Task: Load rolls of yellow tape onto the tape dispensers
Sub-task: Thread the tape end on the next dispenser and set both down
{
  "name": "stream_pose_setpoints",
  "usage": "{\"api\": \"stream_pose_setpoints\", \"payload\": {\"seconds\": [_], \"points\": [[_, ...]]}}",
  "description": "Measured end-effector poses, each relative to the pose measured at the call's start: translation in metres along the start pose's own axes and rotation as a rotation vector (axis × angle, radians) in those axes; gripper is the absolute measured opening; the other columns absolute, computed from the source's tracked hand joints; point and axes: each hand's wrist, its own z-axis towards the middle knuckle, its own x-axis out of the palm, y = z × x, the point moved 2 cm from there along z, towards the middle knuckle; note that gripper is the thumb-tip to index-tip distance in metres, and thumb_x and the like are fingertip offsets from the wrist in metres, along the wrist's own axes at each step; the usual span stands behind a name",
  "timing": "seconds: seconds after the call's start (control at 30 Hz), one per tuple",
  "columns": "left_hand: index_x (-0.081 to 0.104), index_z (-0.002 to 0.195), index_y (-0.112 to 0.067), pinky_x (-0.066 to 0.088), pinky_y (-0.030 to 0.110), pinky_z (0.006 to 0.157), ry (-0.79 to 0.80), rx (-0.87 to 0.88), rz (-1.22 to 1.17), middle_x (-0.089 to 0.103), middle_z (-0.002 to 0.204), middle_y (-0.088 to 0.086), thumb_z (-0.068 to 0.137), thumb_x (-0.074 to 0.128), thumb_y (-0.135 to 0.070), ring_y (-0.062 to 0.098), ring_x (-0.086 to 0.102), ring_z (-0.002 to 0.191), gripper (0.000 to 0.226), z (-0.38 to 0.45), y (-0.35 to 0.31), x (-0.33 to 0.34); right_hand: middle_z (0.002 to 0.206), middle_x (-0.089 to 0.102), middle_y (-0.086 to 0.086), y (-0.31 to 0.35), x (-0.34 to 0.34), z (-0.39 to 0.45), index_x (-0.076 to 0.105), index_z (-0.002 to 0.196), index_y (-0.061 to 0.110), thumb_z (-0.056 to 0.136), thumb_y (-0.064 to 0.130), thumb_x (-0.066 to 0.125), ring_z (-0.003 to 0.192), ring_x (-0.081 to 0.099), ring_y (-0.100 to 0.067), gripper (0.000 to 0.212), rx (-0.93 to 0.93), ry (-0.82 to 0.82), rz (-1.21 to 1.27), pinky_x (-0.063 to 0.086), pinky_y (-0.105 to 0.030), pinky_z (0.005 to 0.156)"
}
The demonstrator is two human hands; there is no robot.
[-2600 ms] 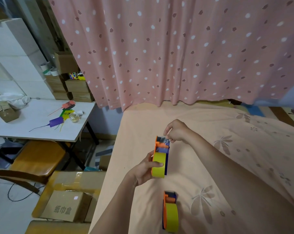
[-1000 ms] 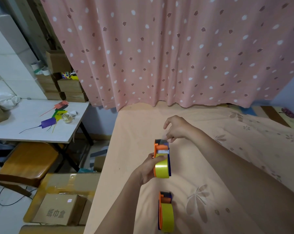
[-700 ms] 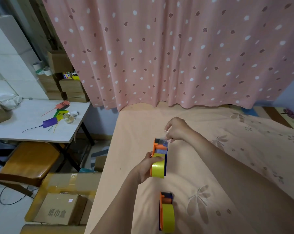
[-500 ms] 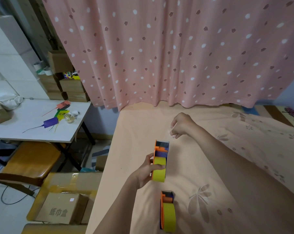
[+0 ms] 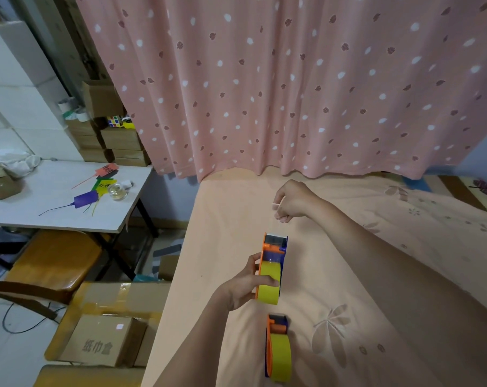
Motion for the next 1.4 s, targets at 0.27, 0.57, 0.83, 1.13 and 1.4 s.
{"api": "stream_pose_setpoints", "payload": {"seconds": [0.27,0.57,0.83,1.13,1.4], "points": [[0.035,0.147,-0.026,0.053,0.042,0.087,0.114,0.035,-0.107,0.056,0.129,0.010,0.070,0.072,0.001,0.026,0.060,0.111,0.089,-0.014,-0.004,-0.007,0.084,0.074,-0.022,-0.006,-0.010,0.009,0.069,0.097,-0.004,0.079,-0.011,0.072,0.066,0.071,-0.031,0.019,-0.049,0.040,0.038,0.064,-0.039,0.073],[0.045,0.143,-0.018,0.054,0.038,0.088,0.289,0.027,-0.213,0.062,0.126,0.008,0.067,0.086,-0.019,0.026,0.063,0.110,0.087,-0.021,-0.016,-0.022,0.078,0.071,-0.021,-0.039,-0.011,0.012,0.039,0.082,0.017,0.086,-0.014,0.067,0.059,0.071,-0.024,0.042,0.105,0.080,0.427,0.064,-0.032,0.061],[0.059,0.124,-0.009,0.060,0.039,0.082,0.276,0.072,-0.445,0.074,0.110,0.012,0.056,0.095,-0.027,0.026,0.073,0.098,0.079,-0.018,-0.012,-0.024,0.087,0.075,-0.018,-0.070,0.017,0.002,0.071,0.099,0.000,0.090,-0.010,0.060,0.072,0.077,-0.024,0.018,0.236,0.205,0.768,0.062,-0.030,0.061],[0.063,0.123,-0.010,0.058,0.052,0.083,0.174,0.199,-0.592,0.067,0.117,0.015,0.052,0.096,-0.033,0.035,0.069,0.101,0.081,-0.013,-0.029,-0.013,0.106,0.076,-0.016,-0.075,0.059,-0.013,0.068,0.113,-0.003,0.099,0.021,0.061,0.088,0.077,-0.022,0.029,0.122,0.185,1.220,0.062,-0.029,0.070],[0.062,0.131,-0.014,0.051,0.057,0.098,0.068,0.195,-0.537,0.066,0.129,0.019,0.064,0.088,-0.036,0.040,0.066,0.115,0.075,-0.007,-0.036,-0.006,0.115,0.076,0.000,-0.074,0.090,-0.016,0.075,0.115,0.019,0.100,0.059,0.042,0.115,0.064,-0.021,0.054,0.132,0.134,1.046,0.054,-0.041,0.094]]}}
